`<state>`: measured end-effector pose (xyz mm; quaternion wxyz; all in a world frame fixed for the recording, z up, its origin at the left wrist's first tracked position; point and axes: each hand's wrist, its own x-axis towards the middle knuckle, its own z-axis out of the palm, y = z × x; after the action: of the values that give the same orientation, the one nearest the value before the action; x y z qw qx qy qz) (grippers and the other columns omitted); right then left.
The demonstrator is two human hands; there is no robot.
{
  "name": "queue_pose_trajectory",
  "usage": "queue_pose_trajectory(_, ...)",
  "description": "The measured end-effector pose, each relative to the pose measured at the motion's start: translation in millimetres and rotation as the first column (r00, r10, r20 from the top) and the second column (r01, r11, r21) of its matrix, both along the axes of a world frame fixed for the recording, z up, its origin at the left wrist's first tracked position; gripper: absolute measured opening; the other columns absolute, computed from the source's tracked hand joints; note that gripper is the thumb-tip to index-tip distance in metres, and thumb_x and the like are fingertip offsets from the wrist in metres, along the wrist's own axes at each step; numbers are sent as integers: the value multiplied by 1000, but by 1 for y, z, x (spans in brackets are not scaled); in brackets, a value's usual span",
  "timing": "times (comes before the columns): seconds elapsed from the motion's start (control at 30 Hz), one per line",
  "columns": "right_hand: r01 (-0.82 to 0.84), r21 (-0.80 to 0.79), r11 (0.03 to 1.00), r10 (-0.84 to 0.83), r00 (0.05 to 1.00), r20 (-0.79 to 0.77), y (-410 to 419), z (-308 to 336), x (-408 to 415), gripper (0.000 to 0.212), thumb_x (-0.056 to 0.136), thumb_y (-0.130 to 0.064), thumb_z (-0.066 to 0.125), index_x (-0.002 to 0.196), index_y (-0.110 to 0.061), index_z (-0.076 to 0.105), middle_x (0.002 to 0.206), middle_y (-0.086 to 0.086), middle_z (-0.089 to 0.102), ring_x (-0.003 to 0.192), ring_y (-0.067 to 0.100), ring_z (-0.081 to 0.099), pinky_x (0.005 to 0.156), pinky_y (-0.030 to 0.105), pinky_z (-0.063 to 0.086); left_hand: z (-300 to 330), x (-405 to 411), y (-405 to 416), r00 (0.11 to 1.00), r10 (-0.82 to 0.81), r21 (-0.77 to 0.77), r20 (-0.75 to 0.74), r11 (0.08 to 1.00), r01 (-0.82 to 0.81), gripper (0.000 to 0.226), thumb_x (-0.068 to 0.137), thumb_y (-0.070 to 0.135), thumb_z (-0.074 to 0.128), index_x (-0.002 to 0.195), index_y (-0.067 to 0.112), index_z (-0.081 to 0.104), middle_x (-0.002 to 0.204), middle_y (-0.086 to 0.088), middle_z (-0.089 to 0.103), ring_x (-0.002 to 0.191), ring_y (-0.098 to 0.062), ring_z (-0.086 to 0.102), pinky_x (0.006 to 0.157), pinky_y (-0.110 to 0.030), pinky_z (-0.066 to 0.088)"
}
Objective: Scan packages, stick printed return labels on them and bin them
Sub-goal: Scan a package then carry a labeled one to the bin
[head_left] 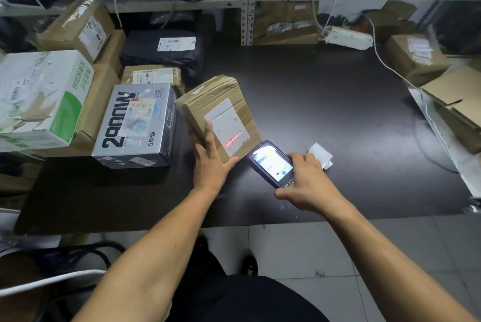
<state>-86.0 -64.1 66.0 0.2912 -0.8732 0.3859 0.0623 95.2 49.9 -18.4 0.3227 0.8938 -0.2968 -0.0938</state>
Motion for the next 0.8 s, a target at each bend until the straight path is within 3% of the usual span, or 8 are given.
queue_pose_trajectory(0.4,-1,29,1000,2,1000,-26,-2,5,-6,80,70,-31,74,139,-22,36,113,-3,32,111,18,36,82,31,47,5,1,0,1000,0,28,3,1000,0,122,82,39,78,133,50,-33,156,-30,1,134,-46,38,105,-46,42)
queue_pose_trajectory(0.57,1,36,999,0,1000,-22,-2,3,-5,81,70,-31,75,140,-23,36,112,-3,32,107,16,34,79,29,42,6,1,0,1000,-3,54,-24,999,4,119,85,41,75,136,46,-32,154,-29,7,131,-43,41,104,-43,43)
queue_pose_trajectory(0.8,72,82,994,-73,997,14,-3,-7,2,78,71,-32,74,139,-23,37,113,-1,36,111,22,41,77,31,48,8,9,1,999,0,13,-49,1000,1,124,81,34,80,144,44,-26,159,-23,-5,142,-41,29,110,-47,36)
